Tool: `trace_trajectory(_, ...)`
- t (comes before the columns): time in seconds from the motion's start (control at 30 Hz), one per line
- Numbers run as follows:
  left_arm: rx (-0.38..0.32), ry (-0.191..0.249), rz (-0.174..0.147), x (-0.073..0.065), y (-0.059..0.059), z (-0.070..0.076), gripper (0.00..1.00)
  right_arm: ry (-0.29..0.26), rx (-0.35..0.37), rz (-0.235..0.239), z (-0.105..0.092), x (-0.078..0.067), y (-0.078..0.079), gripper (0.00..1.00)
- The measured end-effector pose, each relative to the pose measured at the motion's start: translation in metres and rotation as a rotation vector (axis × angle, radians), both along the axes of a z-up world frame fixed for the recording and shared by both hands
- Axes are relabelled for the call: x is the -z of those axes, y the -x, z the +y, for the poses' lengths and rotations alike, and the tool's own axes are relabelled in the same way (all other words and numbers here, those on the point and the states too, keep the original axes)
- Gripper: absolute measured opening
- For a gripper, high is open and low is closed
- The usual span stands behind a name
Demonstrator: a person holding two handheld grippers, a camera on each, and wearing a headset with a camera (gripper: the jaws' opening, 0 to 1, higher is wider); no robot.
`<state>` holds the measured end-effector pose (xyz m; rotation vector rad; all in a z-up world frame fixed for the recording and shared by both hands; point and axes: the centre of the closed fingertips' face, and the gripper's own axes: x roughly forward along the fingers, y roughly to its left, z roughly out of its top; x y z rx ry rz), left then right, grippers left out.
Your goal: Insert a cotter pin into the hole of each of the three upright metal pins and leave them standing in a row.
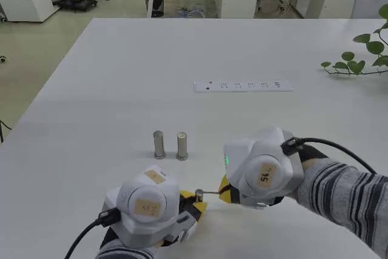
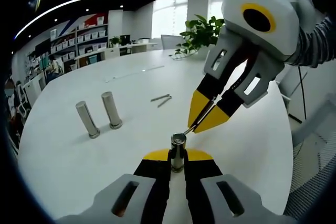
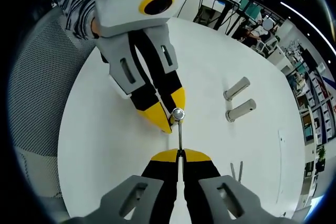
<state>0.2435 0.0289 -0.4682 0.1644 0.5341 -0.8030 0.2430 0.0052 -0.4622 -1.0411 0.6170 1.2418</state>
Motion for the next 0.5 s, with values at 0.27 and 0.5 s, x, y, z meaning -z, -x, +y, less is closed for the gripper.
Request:
trace_trajectory(0.27, 0.002, 0.007, 0.005, 0.0001, -0.001, 0.0, 0.05, 0.012, -0.02, -0.001, 0.0001, 0.0018, 0.0017, 0.0)
trace_trajectory(0.5, 0.008, 0.008, 0.008, 0.0002, -0.001, -0.0005, 0.05, 0.005, -0.02, 0.001, 0.002, 0.0018, 0.002, 0.0)
